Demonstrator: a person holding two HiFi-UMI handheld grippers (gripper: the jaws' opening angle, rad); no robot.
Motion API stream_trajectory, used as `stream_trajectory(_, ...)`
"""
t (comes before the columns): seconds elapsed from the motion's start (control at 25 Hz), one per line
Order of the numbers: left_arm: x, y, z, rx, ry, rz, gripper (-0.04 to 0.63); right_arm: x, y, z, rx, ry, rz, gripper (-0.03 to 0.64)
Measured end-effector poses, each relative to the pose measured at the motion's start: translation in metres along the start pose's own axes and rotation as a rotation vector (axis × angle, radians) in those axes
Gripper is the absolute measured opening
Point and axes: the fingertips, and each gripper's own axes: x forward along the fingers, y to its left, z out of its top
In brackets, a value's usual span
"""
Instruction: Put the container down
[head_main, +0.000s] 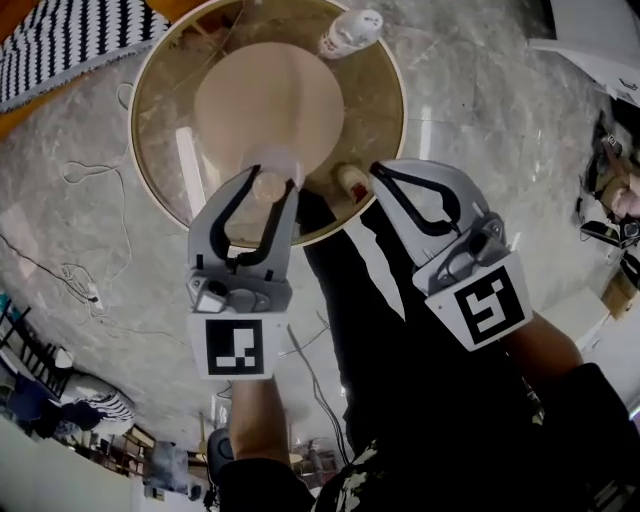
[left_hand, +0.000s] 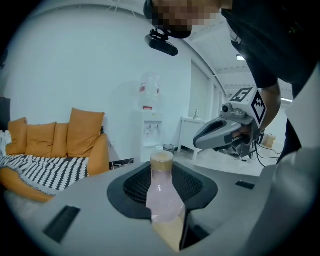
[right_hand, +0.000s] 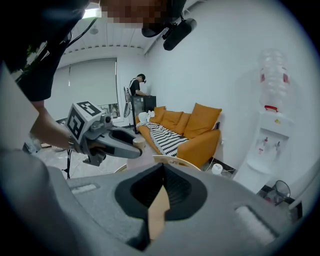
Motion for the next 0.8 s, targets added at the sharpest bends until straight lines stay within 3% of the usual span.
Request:
stream_trajectory(0.28, 0.045, 0.033, -0.051, 0.002, 0.049, -0.043, 0.141, 0.037, -0.008, -0.025, 0.072, 0.014, -0.029, -0.005)
stream_trajectory(0.52, 0.087, 0.053, -0.122, -0.024, 0.163, -0.091, 0.141, 0.082, -0.018, -0.047, 0.131, -0.008, -0.064, -0.005)
stream_trajectory(0.8, 0.113, 0.05, -0.165, -0.009, 0.181, -0.126, 0.141, 0.099, -0.007, -0.084, 0.174, 0.003, -0.067, -0.005)
